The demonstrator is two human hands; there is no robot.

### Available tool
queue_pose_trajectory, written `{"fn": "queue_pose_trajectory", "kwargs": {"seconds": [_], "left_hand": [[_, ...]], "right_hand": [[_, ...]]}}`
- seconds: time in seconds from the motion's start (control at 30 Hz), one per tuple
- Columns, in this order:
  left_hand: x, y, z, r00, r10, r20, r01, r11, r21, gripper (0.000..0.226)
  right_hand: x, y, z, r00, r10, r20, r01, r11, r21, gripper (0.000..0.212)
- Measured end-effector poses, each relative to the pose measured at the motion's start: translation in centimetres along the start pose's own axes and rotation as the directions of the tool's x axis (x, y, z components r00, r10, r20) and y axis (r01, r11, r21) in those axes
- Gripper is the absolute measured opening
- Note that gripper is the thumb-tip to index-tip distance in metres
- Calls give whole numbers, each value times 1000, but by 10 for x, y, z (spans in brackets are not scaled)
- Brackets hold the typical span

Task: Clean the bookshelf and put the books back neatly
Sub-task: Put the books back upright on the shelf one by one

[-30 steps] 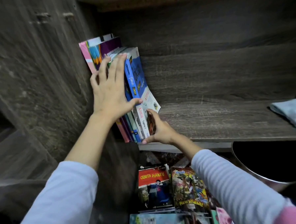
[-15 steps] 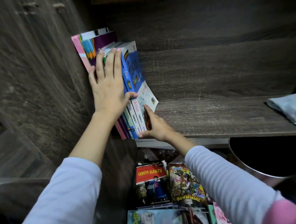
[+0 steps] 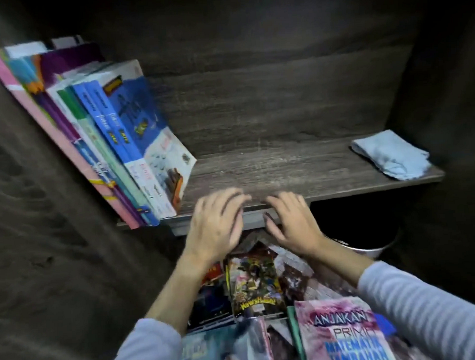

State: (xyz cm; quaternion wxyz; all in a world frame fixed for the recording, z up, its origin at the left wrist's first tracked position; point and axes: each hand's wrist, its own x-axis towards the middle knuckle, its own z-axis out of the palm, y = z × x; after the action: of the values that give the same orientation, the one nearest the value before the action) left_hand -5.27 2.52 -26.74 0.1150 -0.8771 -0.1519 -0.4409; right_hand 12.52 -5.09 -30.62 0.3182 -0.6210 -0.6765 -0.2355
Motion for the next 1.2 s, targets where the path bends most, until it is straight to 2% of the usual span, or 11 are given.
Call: {"fn": "queue_pose_trajectory", "kwargs": {"seconds": [0.1, 0.2, 0.33, 0.43, 0.63, 0.8, 0.87, 0.93, 1.03, 1.1, 1.2], "left_hand": [[-21, 33, 40, 986, -5, 164, 24, 993, -117, 19], [-43, 56, 72, 929, -29, 369, 92, 984, -156, 22], [-68, 77, 98, 721, -90, 688, 263, 953, -151, 33], [-83, 100, 113, 581, -44, 813, 187, 979, -80, 24], [-142, 129, 157, 185, -12, 983, 190, 982, -23, 35], [-186, 140, 191, -71, -108, 992, 347, 930, 126, 39], [-199, 144, 200, -136, -150, 979, 509, 838, 199, 39], [-211, 148, 207, -194, -180, 964, 703, 660, 265, 45], [-244, 154, 227, -287, -204, 936, 901, 274, 336, 87], [-266, 161, 241, -358, -254, 899, 929, 0, 370, 111], [-238, 170, 225, -454, -275, 848, 888, -216, 405, 81]], "right_hand": [[-39, 22, -8, 996, 81, 29, -81, 997, 7, 26], [-81, 39, -12, 985, 143, 95, -144, 990, 0, 25], [-138, 59, -10, 944, 281, 174, -281, 959, -24, 23], [-182, 71, -5, 850, 432, 300, -423, 901, -98, 20], [-270, 86, 7, 479, 713, 512, -726, 650, -225, 27], [-313, 83, 18, 66, 804, 590, -854, 352, -383, 44], [-321, 81, 23, -19, 794, 608, -855, 303, -422, 45], [-326, 81, 27, -57, 799, 598, -847, 278, -453, 46], [-328, 85, 31, -100, 809, 580, -873, 209, -441, 45], [-327, 86, 35, -135, 811, 569, -881, 165, -444, 48], [-325, 82, 40, -224, 825, 519, -853, 92, -514, 61]]}}
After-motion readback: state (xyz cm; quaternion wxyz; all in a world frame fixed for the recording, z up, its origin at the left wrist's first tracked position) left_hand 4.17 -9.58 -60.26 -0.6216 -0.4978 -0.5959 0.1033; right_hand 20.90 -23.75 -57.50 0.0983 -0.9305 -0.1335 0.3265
